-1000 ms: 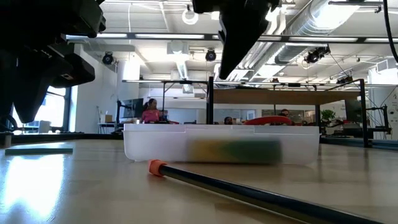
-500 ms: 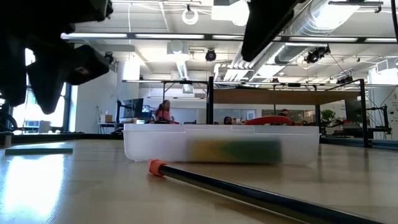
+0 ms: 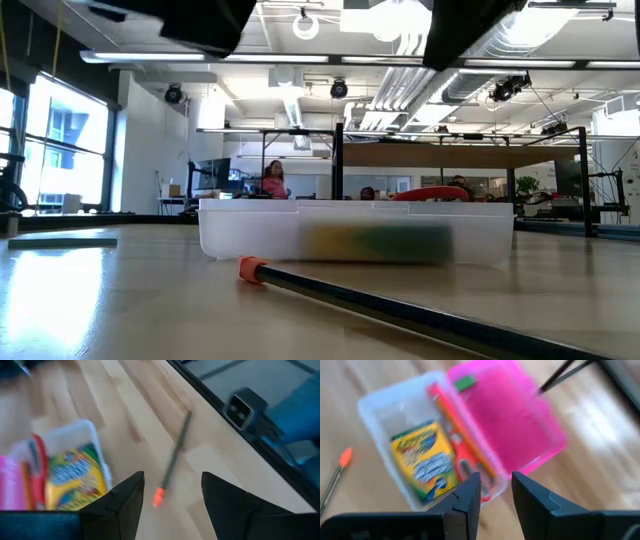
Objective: Pack school essentials
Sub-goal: Put the black pencil into the pink supply box
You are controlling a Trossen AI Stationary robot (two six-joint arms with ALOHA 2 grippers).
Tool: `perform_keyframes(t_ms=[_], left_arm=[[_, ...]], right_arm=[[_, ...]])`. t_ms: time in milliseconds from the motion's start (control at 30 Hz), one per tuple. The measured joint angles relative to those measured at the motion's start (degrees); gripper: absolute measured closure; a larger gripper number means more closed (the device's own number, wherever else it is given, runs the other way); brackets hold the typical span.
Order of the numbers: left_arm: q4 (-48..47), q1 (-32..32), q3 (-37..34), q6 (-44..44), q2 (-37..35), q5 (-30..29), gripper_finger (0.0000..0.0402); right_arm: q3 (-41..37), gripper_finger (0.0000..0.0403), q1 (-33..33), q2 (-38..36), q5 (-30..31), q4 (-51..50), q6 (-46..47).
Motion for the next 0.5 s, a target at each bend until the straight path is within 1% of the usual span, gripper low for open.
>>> perform_keyframes(t_ms=[67, 200, 333, 500], left_arm=[[-0.1, 0.9, 1.1, 1.0, 0.0, -0.5, 0.0219], [0.0, 2.6, 2.9, 1.1, 0.0, -0.4, 0.0226], [-0.1, 3.7, 3.5, 1.4, 0.7, -0.2, 0.0231], [-1.8, 4.1, 6.2, 3.8, 4.7, 2.1, 0.0233]], right_arm=[[0.0, 0.0300, 0.0, -1.9, 2.2, -1.4, 1.7], [0.0, 0.0300, -0.6, -5.9, 4.8, -4.2, 3.0], [0.0, 0.0300, -2.3, -8.9, 5.0, -5.1, 1.8], [0.0, 0.0300, -4.5, -10.7, 5.1, -6.6, -0.1]])
